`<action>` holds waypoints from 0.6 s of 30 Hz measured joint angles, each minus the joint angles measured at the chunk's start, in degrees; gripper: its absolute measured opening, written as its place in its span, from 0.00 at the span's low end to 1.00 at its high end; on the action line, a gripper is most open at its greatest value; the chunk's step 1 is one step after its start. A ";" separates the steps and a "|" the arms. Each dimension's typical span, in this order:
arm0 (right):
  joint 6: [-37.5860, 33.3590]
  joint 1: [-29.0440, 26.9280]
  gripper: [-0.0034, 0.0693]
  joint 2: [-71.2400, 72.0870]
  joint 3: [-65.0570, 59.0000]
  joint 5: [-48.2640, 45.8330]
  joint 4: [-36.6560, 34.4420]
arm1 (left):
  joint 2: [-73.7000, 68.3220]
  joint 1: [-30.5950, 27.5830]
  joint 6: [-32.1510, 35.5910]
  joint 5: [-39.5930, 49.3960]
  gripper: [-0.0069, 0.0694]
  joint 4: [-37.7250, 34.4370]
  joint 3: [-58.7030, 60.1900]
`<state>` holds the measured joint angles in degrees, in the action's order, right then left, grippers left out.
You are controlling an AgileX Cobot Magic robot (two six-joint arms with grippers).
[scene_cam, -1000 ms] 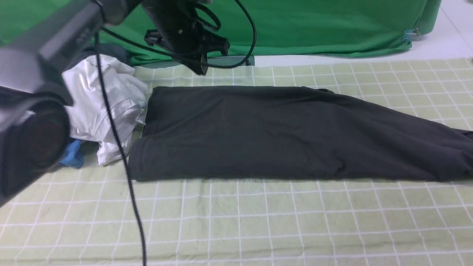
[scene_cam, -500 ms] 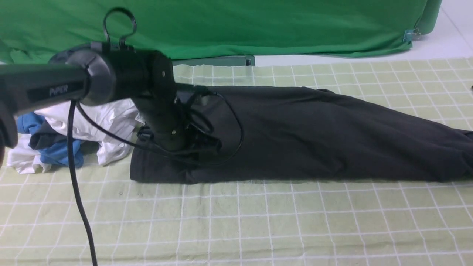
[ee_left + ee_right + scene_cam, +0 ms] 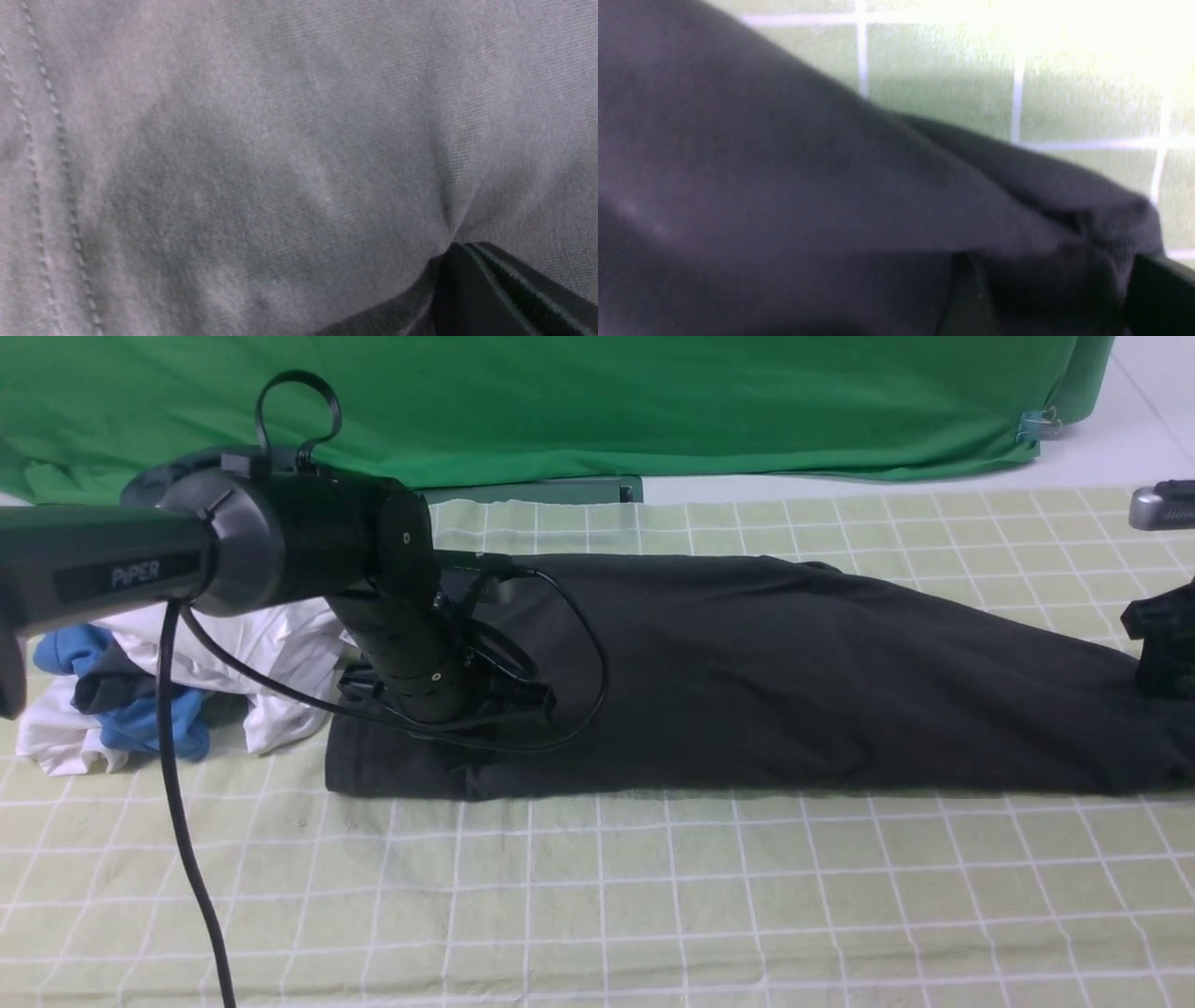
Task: Fold a long-sleeved shirt over a green coffee tablecloth.
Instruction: 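Pull the folded dark garment lengthwise by its ends to straighten it flat on the table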
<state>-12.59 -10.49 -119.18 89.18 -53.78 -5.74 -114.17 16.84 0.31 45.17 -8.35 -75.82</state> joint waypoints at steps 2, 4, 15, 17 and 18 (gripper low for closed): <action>-0.71 0.00 0.54 -0.92 0.60 0.00 -0.09 | 0.04 0.00 0.00 0.00 0.11 -0.11 0.00; -1.70 0.00 0.39 -1.13 0.83 -0.12 -0.14 | 0.04 0.00 0.05 0.00 0.11 -0.17 0.00; -4.39 0.00 0.06 -0.95 3.58 -1.57 0.36 | 0.04 -0.11 0.16 0.00 0.11 -0.17 0.00; -4.39 0.00 0.06 -0.68 4.85 -2.17 0.77 | 0.04 -0.11 0.20 0.00 0.11 -0.17 0.00; -4.39 0.00 0.06 -0.50 5.41 -2.23 0.96 | 0.04 -0.11 0.35 0.00 0.11 -0.17 0.00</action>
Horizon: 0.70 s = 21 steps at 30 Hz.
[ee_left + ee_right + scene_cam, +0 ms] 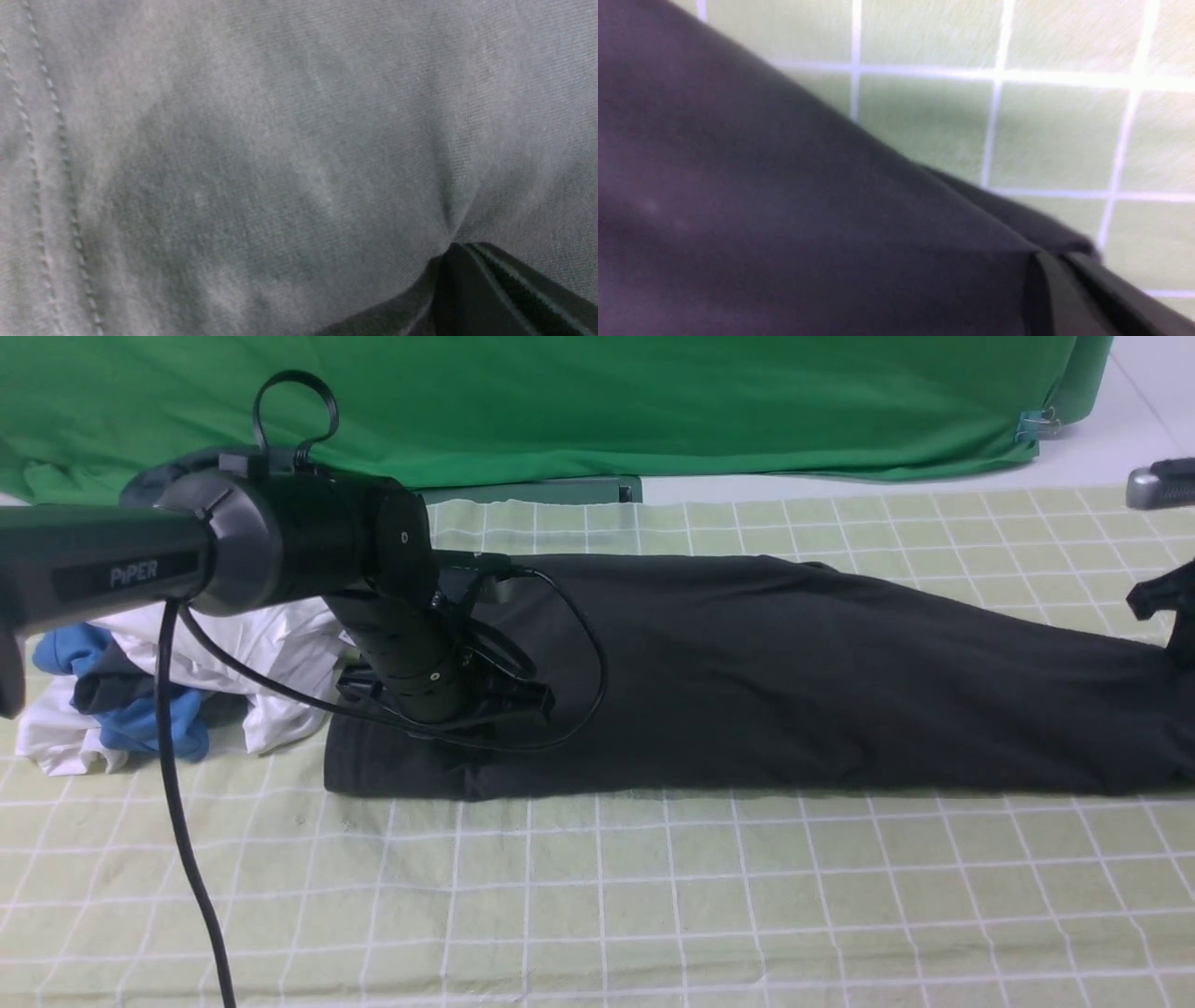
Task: Fold a long-sleeved shirt over a green coffee tablecloth.
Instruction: 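Pull the folded dark garment lengthwise by its ends to straighten it flat on the table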
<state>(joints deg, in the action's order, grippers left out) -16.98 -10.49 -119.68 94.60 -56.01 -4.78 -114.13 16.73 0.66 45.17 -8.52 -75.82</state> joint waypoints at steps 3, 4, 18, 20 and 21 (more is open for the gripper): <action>0.00 -0.48 0.06 0.25 1.23 -0.08 0.41 | 0.00 0.00 0.00 0.00 0.11 -0.06 0.00; -0.05 -0.61 0.06 0.25 1.33 -0.01 0.61 | 0.00 0.00 0.00 0.00 0.11 -0.06 0.00; 6.17 -1.79 0.62 -0.40 3.40 -1.59 5.65 | 0.21 -0.06 0.00 0.09 0.11 -0.06 0.06; 6.88 -1.79 0.72 0.66 3.87 -5.08 5.76 | 0.62 -0.11 0.00 0.04 0.11 0.18 0.14; 7.11 -1.79 0.75 1.21 4.01 -6.72 5.83 | 0.99 -0.11 -0.10 -0.08 0.11 0.44 0.38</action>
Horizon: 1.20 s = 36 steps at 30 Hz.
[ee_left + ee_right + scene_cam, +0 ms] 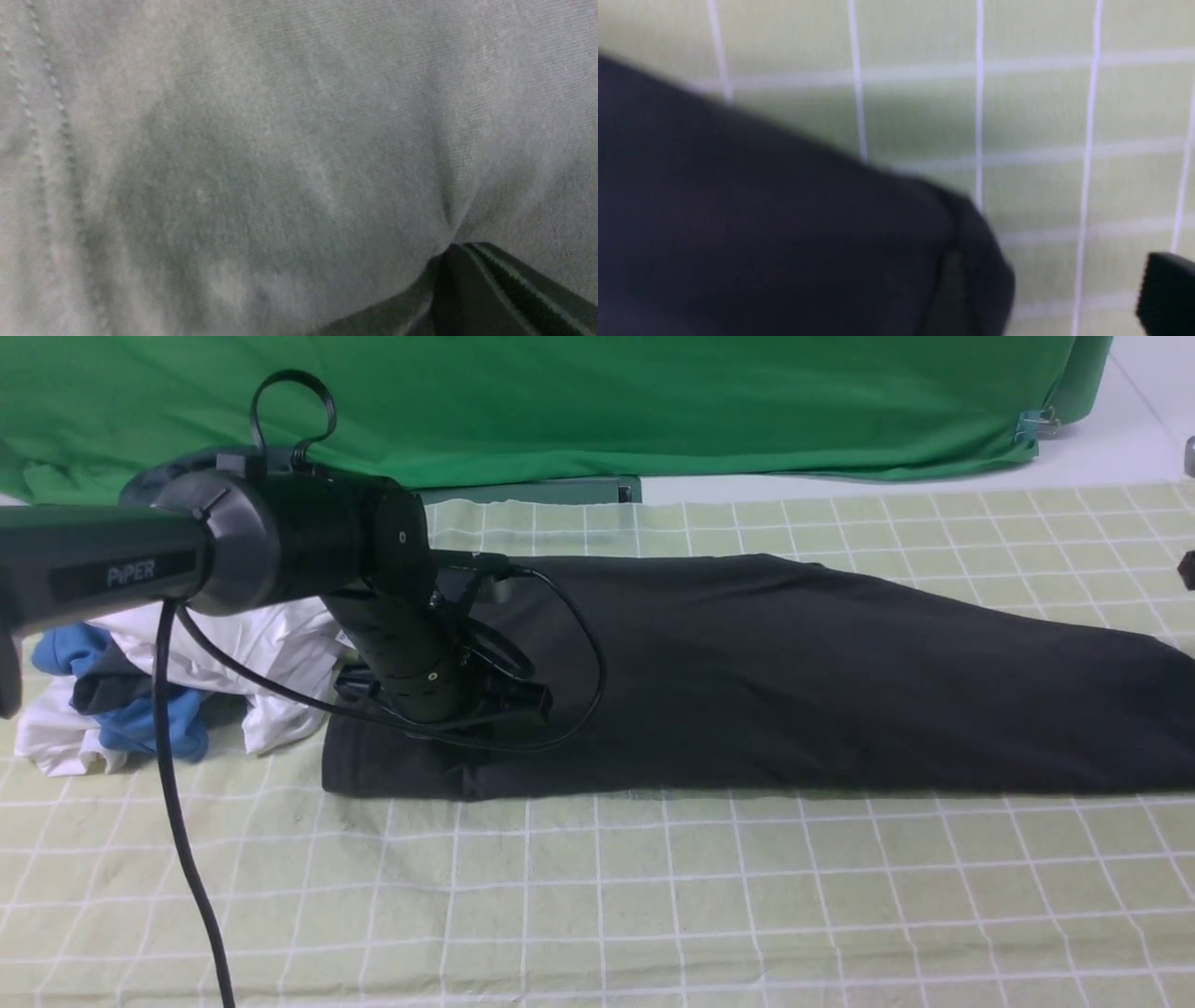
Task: Fold a long-sleeved shirt over a green coffee tablecloth.
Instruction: 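Pull the folded dark garment lengthwise by its ends to straighten it flat on the table, then fold the right end of the dark garment over onto its left end with the right gripper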
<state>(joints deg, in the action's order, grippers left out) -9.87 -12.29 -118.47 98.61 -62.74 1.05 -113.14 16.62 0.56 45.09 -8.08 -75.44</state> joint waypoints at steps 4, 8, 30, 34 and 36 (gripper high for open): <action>0.29 0.00 0.81 0.67 -0.03 -3.27 -0.01 | 2.72 -0.10 0.00 -0.10 0.11 0.70 0.46; 0.38 0.00 0.82 -1.38 -0.60 -3.72 -1.05 | 8.28 -0.45 0.41 0.63 0.11 0.09 0.46; -5.43 -1.81 0.12 -9.05 0.09 -4.74 -8.90 | 32.94 -0.45 1.47 8.52 0.11 -0.18 0.74; -3.96 -4.03 0.12 -8.86 0.74 -6.24 -10.04 | 34.50 -0.45 1.47 10.24 0.11 0.76 0.74; -3.15 -5.48 0.12 -7.58 0.74 -6.66 -9.75 | 35.49 -0.45 1.47 11.14 0.11 1.45 0.74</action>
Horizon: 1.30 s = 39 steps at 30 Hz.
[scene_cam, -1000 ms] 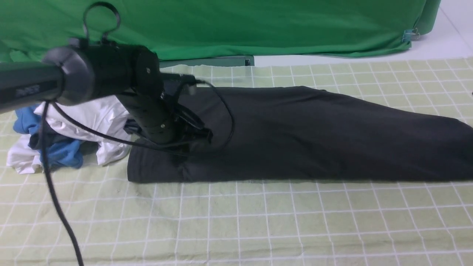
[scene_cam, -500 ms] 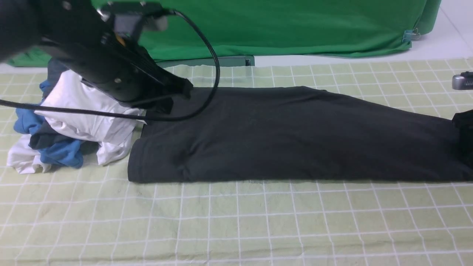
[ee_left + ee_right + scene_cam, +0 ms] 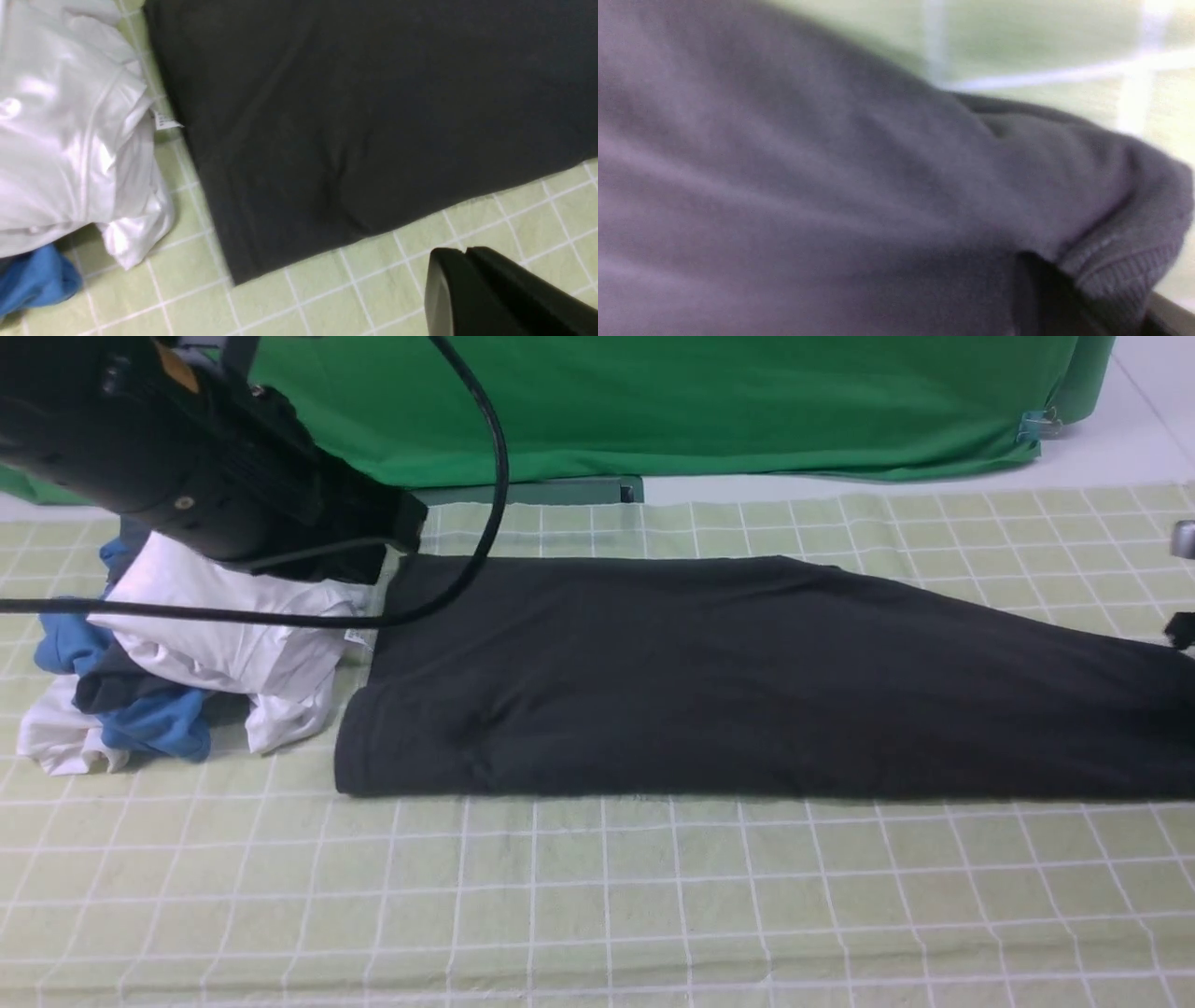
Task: Fold a long-sleeved shirt over a green coffee tablecloth.
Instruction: 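Fold the right end of the dark garment over onto its left end with the right gripper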
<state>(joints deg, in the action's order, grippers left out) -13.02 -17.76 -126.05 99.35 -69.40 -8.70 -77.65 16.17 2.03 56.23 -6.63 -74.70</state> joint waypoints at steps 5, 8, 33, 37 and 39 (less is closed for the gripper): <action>2.28 -1.70 0.12 5.94 0.65 -0.27 3.03 | 1.82 0.00 0.01 0.32 0.11 0.42 0.00; 3.17 -1.65 0.12 8.54 1.84 -0.32 2.95 | 2.02 0.00 0.01 0.38 0.11 0.37 0.00; 5.42 40.72 0.12 13.43 3.04 10.82 -27.70 | 2.02 0.00 0.01 -1.34 0.11 -3.93 0.05; 5.45 45.17 0.12 9.66 4.62 14.65 -33.70 | 2.02 0.00 0.01 -1.39 0.11 -3.93 0.05; 5.45 47.01 0.12 7.76 6.21 16.45 -36.00 | 2.02 0.00 0.01 -1.53 0.11 -4.06 0.05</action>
<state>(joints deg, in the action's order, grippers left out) -7.57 29.25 -118.29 105.56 -52.95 -44.70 -75.63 16.17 2.05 54.69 -10.69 -74.65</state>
